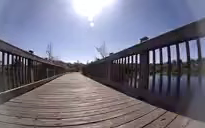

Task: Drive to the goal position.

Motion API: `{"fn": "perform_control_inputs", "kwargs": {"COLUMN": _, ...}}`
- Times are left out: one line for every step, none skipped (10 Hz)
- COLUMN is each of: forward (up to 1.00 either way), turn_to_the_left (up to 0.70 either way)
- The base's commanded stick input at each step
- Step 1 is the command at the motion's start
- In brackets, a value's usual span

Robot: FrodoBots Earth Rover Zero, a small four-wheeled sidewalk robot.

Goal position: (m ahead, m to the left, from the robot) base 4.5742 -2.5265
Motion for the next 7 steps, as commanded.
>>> {"fn": "perform_control_inputs", "kwargs": {"forward": 0.44, "turn_to_the_left": 0.26}}
{"fn": "perform_control_inputs", "kwargs": {"forward": 0.09, "turn_to_the_left": 0.61}}
{"fn": "perform_control_inputs", "kwargs": {"forward": 0.0, "turn_to_the_left": 0.7}}
{"fn": "perform_control_inputs", "kwargs": {"forward": 0.0, "turn_to_the_left": 0.7}}
{"fn": "perform_control_inputs", "kwargs": {"forward": 0.0, "turn_to_the_left": 0.7}}
{"fn": "perform_control_inputs", "kwargs": {"forward": 0.0, "turn_to_the_left": 0.7}}
{"fn": "perform_control_inputs", "kwargs": {"forward": 0.0, "turn_to_the_left": 0.7}}
